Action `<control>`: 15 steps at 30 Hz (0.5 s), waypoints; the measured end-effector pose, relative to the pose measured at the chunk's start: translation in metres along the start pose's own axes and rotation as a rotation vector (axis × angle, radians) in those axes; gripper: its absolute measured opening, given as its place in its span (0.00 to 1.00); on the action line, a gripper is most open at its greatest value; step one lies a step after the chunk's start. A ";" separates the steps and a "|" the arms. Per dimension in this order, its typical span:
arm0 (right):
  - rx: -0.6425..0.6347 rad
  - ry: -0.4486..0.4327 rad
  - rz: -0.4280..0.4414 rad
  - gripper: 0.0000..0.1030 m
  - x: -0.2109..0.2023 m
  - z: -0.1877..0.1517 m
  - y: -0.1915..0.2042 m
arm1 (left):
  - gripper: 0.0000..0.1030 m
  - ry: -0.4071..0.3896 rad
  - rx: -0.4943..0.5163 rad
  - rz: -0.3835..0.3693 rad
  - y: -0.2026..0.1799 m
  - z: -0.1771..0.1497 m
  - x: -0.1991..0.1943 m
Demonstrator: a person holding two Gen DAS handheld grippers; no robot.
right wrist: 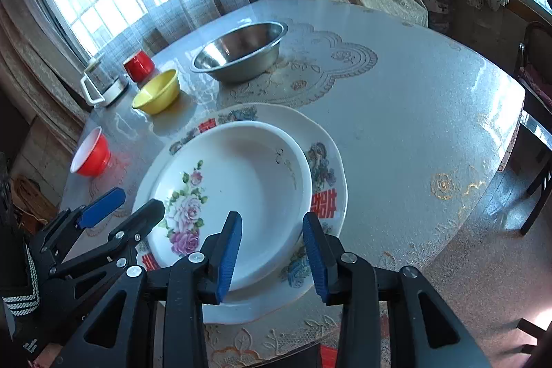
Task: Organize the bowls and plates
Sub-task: 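Open both tools and withdraw them from the rose-pattern plate rim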
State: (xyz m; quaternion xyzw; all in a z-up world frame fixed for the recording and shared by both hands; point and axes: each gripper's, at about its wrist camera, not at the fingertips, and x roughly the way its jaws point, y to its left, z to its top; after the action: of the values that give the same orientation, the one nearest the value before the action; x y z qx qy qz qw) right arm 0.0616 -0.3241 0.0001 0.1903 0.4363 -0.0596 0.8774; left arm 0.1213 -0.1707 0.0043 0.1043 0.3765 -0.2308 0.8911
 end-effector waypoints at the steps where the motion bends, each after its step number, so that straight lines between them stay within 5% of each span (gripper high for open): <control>1: 0.001 -0.004 0.014 0.37 -0.001 0.000 0.001 | 0.66 -0.003 -0.005 0.003 0.002 0.000 -0.002; 15: -0.077 -0.015 0.025 0.37 0.003 0.006 0.035 | 0.77 0.001 -0.125 0.068 0.045 -0.009 -0.009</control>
State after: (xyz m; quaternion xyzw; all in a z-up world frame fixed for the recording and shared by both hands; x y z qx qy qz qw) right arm 0.0769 -0.2935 0.0112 0.1613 0.4293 -0.0334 0.8880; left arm 0.1327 -0.1256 0.0051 0.0612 0.3870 -0.1765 0.9029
